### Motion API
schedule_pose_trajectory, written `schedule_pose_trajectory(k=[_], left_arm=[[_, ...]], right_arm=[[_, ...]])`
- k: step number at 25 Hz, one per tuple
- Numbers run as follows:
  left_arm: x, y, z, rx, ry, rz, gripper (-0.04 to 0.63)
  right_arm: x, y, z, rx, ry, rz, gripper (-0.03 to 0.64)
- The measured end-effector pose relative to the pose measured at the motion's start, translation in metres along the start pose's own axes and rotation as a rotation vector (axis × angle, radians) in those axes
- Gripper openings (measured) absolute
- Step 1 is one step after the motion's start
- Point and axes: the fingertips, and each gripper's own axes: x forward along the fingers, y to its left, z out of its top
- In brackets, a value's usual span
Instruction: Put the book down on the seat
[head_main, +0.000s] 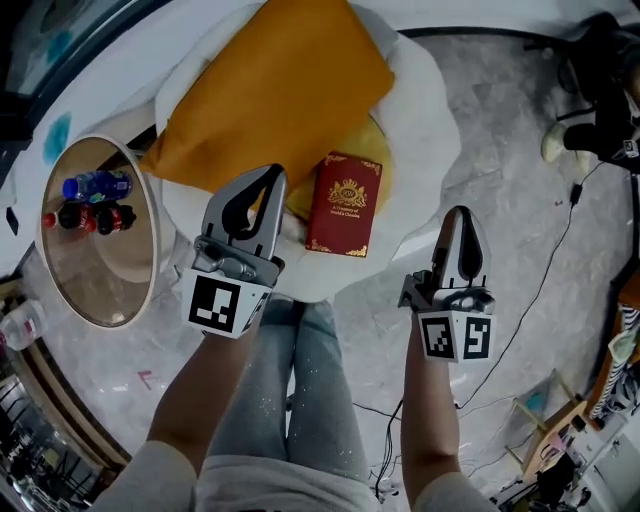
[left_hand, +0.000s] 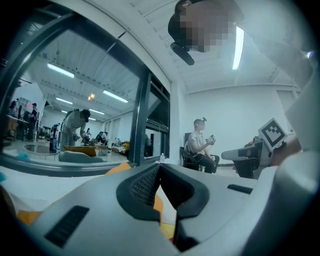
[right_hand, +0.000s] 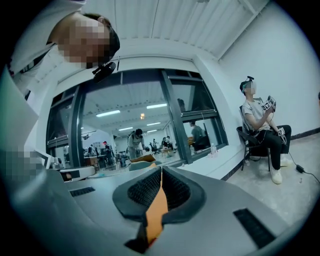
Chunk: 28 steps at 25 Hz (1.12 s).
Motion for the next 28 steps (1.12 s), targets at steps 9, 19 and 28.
schedule_pose_trajectory(k=[9,19,28], left_arm=[[-0.021,0.000,0.087,0.019,-0.022,0.044,0.015],[-0.055,-0.007,0.185,0.017,-0.056,0.099,0.015],[-0.085,-0.023,0.247,0.043,-0.070,0.063,0.015]], right_arm=[[-0.019,0.030,0.088,0.020,0.014,0.025,0.034],[-0.051,0.075,0.180,0.054,-0.014,0.064,0.033],[-0.077,0.103,0.257,0.024,-0.070,0.088,0.029]])
